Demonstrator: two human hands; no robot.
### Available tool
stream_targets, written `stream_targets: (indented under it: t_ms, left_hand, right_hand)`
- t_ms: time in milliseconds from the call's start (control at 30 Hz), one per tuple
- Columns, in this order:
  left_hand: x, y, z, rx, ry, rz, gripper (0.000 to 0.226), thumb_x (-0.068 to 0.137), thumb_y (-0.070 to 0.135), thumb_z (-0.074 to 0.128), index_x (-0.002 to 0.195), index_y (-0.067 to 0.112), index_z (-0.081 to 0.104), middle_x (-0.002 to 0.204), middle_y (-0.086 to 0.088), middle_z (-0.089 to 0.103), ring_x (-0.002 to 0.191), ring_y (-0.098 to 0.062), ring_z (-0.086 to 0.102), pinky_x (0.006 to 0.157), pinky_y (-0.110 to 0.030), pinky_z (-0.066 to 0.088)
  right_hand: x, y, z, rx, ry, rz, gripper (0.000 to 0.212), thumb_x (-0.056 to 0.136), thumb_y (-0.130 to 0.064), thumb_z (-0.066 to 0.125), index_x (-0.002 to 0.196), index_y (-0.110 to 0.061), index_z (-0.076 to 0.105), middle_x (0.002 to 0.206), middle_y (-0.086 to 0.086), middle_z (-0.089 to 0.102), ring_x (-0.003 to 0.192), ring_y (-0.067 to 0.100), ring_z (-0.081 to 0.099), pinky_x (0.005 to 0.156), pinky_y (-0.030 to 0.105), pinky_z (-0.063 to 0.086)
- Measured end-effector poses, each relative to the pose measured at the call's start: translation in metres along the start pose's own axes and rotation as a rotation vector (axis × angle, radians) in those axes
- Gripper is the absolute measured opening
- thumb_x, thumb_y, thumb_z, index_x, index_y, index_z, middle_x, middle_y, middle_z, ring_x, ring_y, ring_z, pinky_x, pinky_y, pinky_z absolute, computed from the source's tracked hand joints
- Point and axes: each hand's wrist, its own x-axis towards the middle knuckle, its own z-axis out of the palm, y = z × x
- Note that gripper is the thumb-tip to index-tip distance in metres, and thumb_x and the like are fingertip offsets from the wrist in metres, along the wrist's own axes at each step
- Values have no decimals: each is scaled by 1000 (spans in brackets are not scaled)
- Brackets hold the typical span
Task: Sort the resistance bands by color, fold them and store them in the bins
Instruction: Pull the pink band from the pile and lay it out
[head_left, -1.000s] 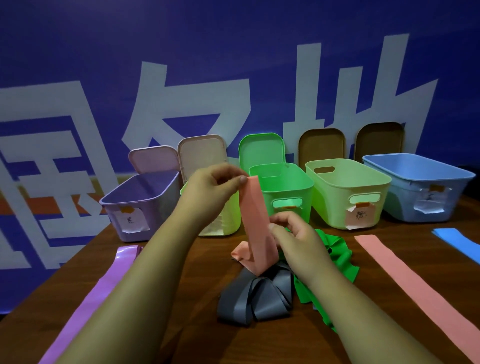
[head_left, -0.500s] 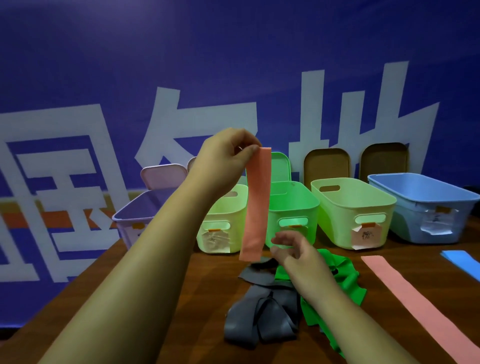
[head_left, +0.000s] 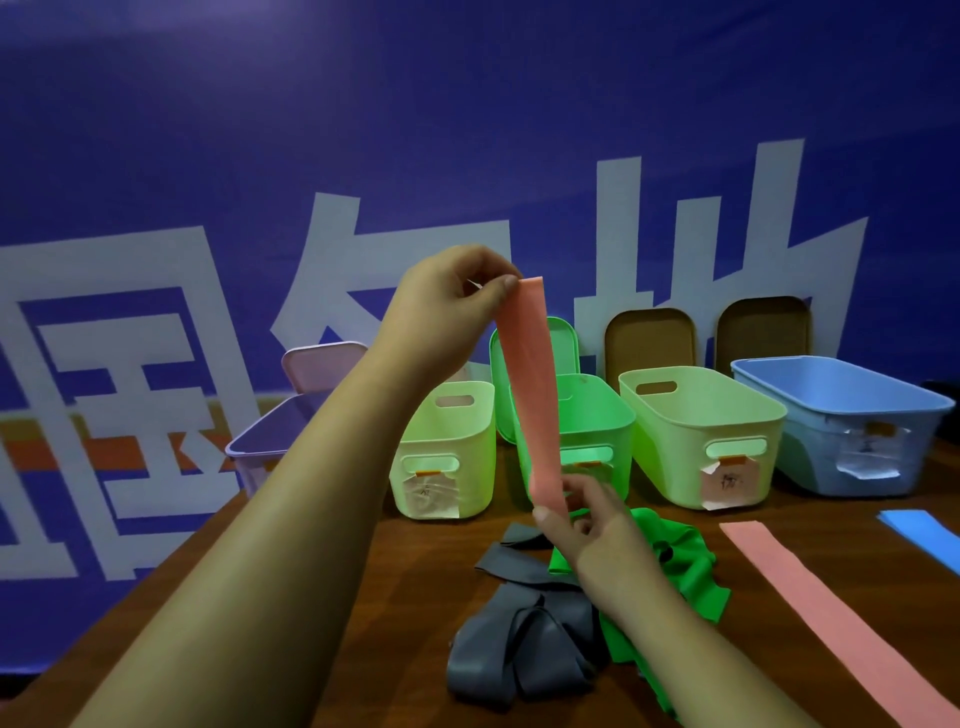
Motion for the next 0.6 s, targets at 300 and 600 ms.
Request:
stream_targets:
  t_ms: [300, 600]
  left_hand:
    - [3, -2, -2, -31, 24, -34, 15, 108, 22, 61, 115, 21, 74, 101, 4, 74, 94, -14, 72, 77, -31, 62]
    - [10, -22, -7, 65, 58, -76, 13, 108, 23, 59, 107, 26, 72, 98, 10, 70, 95, -15, 69, 88, -43, 63]
  right_hand:
    - [-4, -3, 1, 41, -140, 57, 9, 104, -34, 66, 106, -43, 68, 96, -9, 73, 89, 19, 69, 77, 34, 53]
    - [-12, -12, 0, 51, -296, 48, 9, 105, -20, 69, 108, -27, 73, 95, -11, 79, 91, 4, 73, 87, 26, 54]
